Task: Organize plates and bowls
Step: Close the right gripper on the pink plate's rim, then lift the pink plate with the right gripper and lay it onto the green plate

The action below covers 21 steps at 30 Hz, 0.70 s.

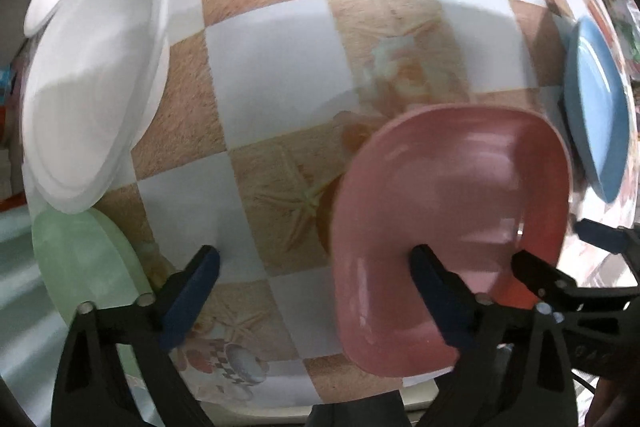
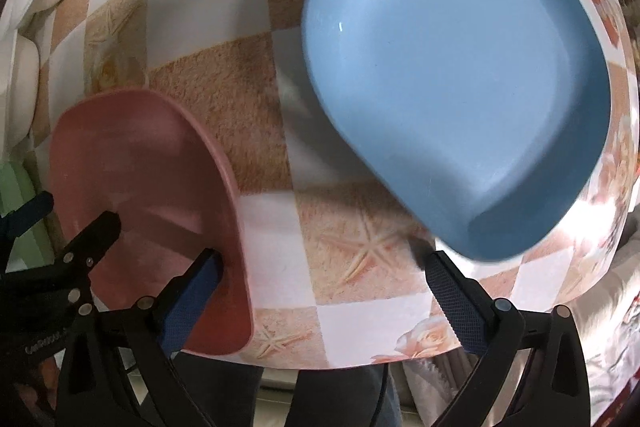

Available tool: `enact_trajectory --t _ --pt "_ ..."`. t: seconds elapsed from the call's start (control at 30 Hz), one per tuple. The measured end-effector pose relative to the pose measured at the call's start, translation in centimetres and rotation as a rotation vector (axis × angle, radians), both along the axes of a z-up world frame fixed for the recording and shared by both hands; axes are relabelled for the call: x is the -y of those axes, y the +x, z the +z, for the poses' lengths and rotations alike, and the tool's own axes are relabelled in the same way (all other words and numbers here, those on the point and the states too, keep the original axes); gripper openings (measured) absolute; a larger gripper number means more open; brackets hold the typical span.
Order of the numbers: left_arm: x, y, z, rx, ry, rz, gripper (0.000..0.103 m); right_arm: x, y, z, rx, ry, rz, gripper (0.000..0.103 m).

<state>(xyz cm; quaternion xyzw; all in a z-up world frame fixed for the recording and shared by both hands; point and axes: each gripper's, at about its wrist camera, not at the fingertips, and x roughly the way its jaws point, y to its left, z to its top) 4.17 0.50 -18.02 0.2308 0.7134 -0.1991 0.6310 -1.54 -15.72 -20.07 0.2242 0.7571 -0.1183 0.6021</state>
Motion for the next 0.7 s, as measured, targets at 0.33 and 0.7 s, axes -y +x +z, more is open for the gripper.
enact_trajectory --t 0.33,0.7 --pt "1.5 -2.6 0.1 0.006 -0.035 -0.06 0.044 -2.2 0.7 2.1 0.11 0.092 0.054 0.039" --pt "1.3 -1.7 0.8 0.02 -0.03 -0.054 0.043 -7.3 -1.3 1.4 0.075 0.18 0.093 0.03"
